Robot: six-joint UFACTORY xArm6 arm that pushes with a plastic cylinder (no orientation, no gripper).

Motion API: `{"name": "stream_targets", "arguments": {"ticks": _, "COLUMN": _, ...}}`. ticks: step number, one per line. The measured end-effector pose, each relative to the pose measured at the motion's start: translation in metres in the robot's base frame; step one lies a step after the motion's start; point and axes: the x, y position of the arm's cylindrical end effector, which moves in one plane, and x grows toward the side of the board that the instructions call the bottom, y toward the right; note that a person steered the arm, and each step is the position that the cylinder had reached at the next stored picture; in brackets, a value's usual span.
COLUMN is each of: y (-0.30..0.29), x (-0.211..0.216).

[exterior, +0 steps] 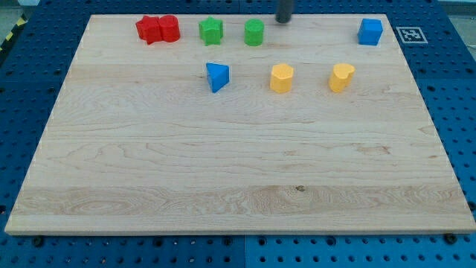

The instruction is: Push the green circle towards the blue cube

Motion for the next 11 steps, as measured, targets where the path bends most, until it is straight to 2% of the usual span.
{"name": "stream_targets", "arguments": {"ticks": 1, "y": -0.069, "x": 0.0}}
{"name": "stream_targets", "arguments": {"ticks": 2, "y": -0.115, "x": 0.004}}
{"name": "stream_targets", "arguments": {"ticks": 3, "y": -0.129, "x": 0.005}}
{"name": "stream_targets", "arguments": {"ticks": 4, "y": -0.119, "x": 0.007}}
{"name": "stream_targets", "arguments": {"ticks": 6, "y": -0.082, "x": 0.046}}
{"name": "stream_targets", "arguments": {"ticks": 8, "y": -0.075, "x": 0.058}}
{"name": "stream_targets", "arguments": {"ticks": 11, "y": 0.02, "x": 0.058}}
